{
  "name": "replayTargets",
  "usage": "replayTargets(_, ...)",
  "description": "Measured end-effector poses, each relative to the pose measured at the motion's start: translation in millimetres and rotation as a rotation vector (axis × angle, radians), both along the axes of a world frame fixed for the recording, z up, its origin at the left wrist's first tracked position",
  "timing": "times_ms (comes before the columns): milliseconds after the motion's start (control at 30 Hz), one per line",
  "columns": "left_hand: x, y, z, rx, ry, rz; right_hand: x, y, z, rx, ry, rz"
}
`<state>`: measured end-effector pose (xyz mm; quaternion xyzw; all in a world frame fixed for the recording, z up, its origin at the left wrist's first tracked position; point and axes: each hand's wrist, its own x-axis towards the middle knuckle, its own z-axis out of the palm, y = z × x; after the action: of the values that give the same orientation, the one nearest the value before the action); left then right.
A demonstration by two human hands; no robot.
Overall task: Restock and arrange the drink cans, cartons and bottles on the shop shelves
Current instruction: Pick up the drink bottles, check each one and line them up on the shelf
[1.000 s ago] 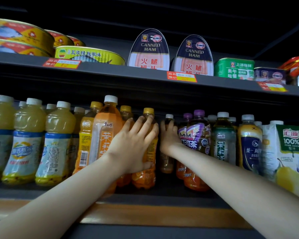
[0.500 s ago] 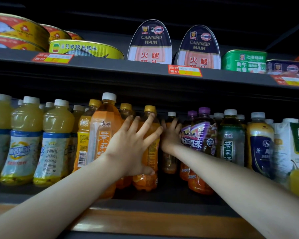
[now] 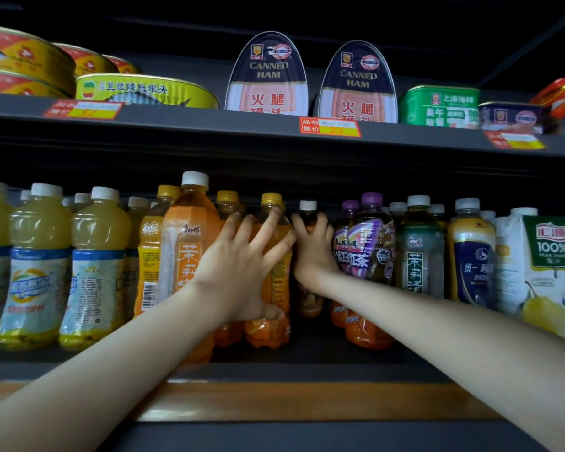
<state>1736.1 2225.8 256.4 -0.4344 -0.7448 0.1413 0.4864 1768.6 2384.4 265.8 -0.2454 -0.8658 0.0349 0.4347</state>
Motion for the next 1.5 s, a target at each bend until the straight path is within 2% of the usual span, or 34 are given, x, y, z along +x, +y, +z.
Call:
replayTargets(467,3.0,-2.6,-0.3,0.020,-0.033,0.007,37.5,-34.4,-12.4,0.068,0.014,0.003)
replayTargets(800,12.9,-4.7,-0.4,0.040,-0.064,0.027,106.8,-61.5,-25.5,0.159,0.103,0.190)
replayTargets(967,47.7,-29.3,-8.3,0.220,-0.297,-0.246,154.1,-93.7,-24.9,0.251,0.230,0.215)
replayTargets(1133,94.1,-75.2,-33.3,0.493,-0.485,-0.562,223.7,-127.0,-34.2,0.302,0.487,0.238)
replayTargets(1200,119.7,-98.2,-57.6,0.575,-0.606,-0.670,255.1,-141.4,-47.0,0.217,0.568,0.286)
replayTargets(1267,148.9,-117.3,-92.3,0.643,-0.837,-0.739,285.5,-155.2,-66.9,0.066,0.635,0.409)
replayTargets(1333,175.4,-133.0,-133.5,0.740,-1.229,-0.767,311.2,-169.2,-96.8,-0.148,0.694,0.550)
replayTargets(1433,211.7,-156.2,-190.6,0.905,-1.937,-0.826,333.6,-184.7,-153.0,-0.590,0.797,0.717)
replayTargets(1467,224.0,-161.9,-209.1,0.950,-2.137,-0.886,337.5,-190.4,-174.1,-0.757,0.802,0.751)
replayTargets(1500,236.4,-167.3,-226.5,1.024,-2.256,-0.951,339.7,-196.7,-195.6,-0.909,0.785,0.766)
